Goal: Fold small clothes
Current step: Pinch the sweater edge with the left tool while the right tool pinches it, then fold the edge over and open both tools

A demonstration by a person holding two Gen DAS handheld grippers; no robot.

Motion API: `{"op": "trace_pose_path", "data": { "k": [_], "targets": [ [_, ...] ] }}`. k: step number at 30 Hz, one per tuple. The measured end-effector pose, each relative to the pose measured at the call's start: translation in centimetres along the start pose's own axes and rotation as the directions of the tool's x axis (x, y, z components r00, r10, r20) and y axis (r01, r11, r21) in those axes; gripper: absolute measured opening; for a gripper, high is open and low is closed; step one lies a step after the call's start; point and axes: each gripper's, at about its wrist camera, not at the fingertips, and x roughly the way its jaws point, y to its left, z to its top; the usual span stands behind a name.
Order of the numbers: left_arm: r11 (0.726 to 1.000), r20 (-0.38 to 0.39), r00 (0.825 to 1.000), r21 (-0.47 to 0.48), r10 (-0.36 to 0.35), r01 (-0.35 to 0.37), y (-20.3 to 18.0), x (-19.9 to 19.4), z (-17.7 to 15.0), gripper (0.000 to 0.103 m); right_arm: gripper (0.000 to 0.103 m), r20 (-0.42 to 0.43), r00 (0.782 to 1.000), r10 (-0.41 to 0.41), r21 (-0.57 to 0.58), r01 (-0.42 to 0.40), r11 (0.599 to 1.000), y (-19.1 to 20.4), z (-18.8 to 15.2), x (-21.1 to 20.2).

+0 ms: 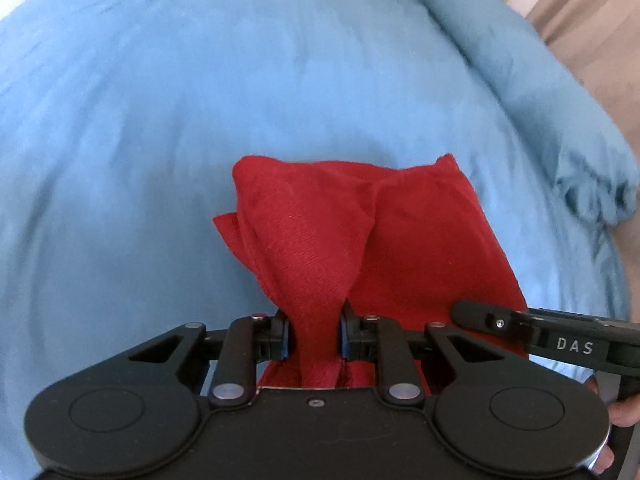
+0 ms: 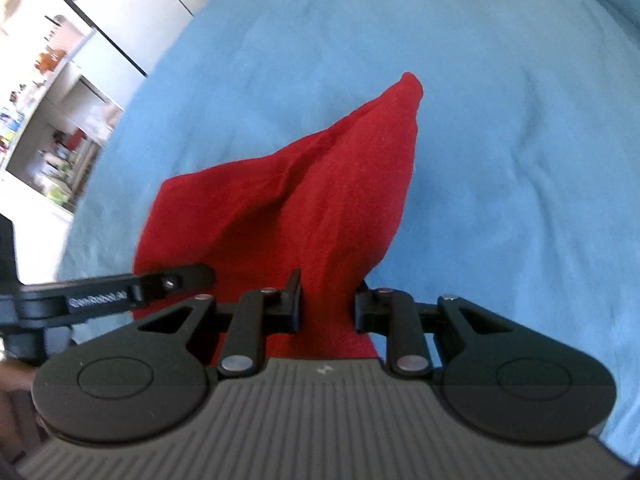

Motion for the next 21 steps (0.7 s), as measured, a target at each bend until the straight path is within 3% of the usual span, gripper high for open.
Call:
{"op": "trace_pose_path", "data": {
  "k": [4,9,11,13,14,21],
  "targets": [
    [0.998,0.016,0.998,0.023,0.057,-0.057,-0.2,1.8,-1.9,0.03,0.043,-0.014,1.0,0.008,0.081,-0.007,0.997,-3.9,-2.8,2.1],
    [0.987,0.052,0.988,0.066,0.143,-0.147,-0.6,0.9,-1.7,0.062,0.055,0.016,1.0,0.025,0.053,-0.025,0.998,-4.0,-2.9,2.0],
    [0.981,0.066,0.982,0.066,0.175,-0.18,0.0,0.2,-1.9,0.071,0.077,0.029,1.0,0.003,0.011,-0.003,1.0,-3.6,-3.2,1.1],
    [0.977,0.086,0.976,0.055,0.202,-0.207,1.0,-1.0,-1.8,0.074,0.094,0.06,0.998,-0.031,-0.017,0.032,0.999,-3.4,-3.5,-0.1],
    [0.975,0.089,0.973,0.05,0.213,-0.218,1.3,-1.2,-1.7,0.075,0.097,0.084,0.996,-0.043,-0.031,0.045,0.998,-3.3,-3.4,-0.6],
    [0.969,0.112,0.967,0.065,0.23,-0.238,3.1,1.2,-2.9,0.081,0.098,0.116,0.984,-0.137,-0.049,0.143,0.988,-4.3,-3.3,1.2]
  ]
}}
